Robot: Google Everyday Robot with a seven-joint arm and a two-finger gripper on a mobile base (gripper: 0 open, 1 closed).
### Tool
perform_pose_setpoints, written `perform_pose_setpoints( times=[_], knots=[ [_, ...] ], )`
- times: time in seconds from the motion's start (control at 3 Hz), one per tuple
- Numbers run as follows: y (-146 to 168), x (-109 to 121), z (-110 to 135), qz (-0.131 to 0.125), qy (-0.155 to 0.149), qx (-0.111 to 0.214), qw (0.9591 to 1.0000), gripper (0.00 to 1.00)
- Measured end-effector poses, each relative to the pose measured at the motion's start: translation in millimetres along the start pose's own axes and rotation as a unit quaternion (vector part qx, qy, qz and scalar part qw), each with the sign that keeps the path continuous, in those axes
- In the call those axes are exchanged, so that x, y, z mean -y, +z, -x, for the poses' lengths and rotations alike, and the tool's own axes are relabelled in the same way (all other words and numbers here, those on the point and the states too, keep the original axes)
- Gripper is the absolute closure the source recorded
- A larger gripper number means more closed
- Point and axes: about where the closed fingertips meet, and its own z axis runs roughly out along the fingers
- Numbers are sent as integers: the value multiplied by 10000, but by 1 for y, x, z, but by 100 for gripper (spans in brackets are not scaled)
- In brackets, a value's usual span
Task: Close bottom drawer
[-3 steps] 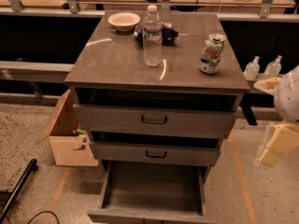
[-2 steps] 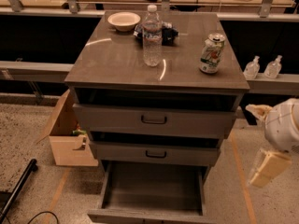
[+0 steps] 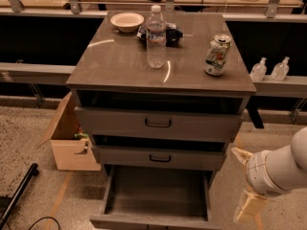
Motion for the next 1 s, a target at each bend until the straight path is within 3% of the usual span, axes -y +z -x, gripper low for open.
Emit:
perform_pose_setpoints(
  times=[0.33,0.67,1.0],
  knots=[
    [0,0,0,0,0,0,10000,0],
    [26,-11,-10,-26,369,207,9991,0],
    [85,-39,-24,-8,568,580,9967,0]
  ],
)
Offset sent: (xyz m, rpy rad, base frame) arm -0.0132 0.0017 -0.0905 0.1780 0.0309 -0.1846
